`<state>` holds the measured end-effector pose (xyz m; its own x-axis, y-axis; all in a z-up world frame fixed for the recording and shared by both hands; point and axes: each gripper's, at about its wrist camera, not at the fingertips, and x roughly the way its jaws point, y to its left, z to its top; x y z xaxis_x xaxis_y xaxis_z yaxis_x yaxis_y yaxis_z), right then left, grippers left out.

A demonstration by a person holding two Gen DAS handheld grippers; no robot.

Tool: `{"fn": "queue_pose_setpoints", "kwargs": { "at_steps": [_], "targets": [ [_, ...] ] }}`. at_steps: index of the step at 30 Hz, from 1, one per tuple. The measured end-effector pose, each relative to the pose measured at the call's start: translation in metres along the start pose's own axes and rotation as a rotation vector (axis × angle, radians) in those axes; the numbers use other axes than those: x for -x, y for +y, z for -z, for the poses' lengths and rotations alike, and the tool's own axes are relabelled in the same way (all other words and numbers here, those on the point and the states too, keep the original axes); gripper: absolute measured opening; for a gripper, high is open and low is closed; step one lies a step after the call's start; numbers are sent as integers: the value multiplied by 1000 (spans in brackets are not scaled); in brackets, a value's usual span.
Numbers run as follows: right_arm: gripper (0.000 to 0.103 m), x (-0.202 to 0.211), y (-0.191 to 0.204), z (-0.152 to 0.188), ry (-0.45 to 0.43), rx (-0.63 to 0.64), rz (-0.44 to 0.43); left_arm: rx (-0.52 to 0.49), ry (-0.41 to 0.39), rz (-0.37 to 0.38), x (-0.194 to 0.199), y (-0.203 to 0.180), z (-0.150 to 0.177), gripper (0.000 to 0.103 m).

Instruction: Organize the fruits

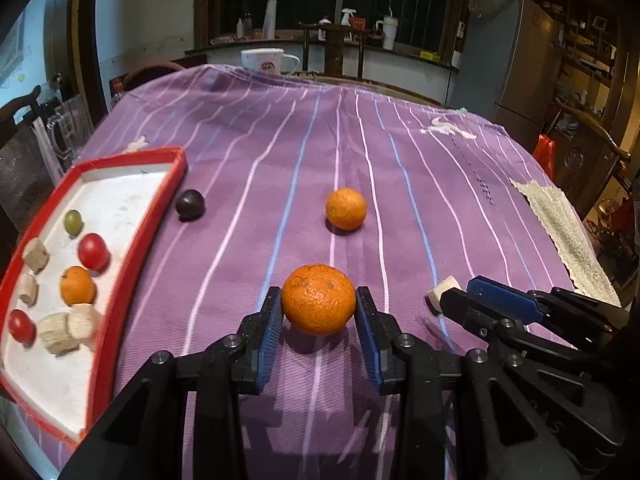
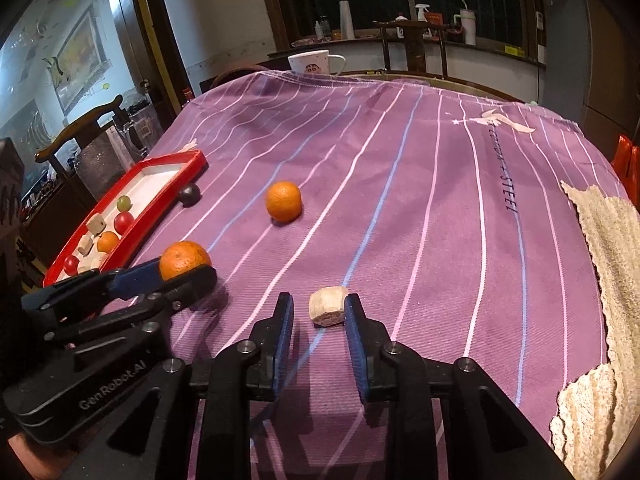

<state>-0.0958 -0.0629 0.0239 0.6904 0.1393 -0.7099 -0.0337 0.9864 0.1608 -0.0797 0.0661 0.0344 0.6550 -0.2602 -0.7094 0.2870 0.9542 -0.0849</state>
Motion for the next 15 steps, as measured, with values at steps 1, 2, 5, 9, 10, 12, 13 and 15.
{"fn": "queue_pose_setpoints", "kwargs": {
  "at_steps": [1,2,5,9,10,12,13,15],
  "targets": [
    [28,1,1,0,-3,1,-1,1,-5,-4,2,1,0,35],
    [28,3,2,0,-7,2,-1,2,-10,-9,4,2,-1,35],
    [27,7,4,0,-14,8,-2,9,-23,-23,10,6,-1,35],
    [26,13,6,1,-22,12,-7,22,-35,-33,17,13,0,35],
    [26,14,7,1,-24,12,-8,25,-38,-35,18,14,0,35],
    [26,18,9,0,-29,15,-14,35,-47,-40,23,18,1,35],
    [26,19,11,0,-32,17,-17,39,-50,-42,25,21,1,35],
    [26,23,14,0,-38,22,-22,45,-56,-46,29,23,2,35]
  ]
}}
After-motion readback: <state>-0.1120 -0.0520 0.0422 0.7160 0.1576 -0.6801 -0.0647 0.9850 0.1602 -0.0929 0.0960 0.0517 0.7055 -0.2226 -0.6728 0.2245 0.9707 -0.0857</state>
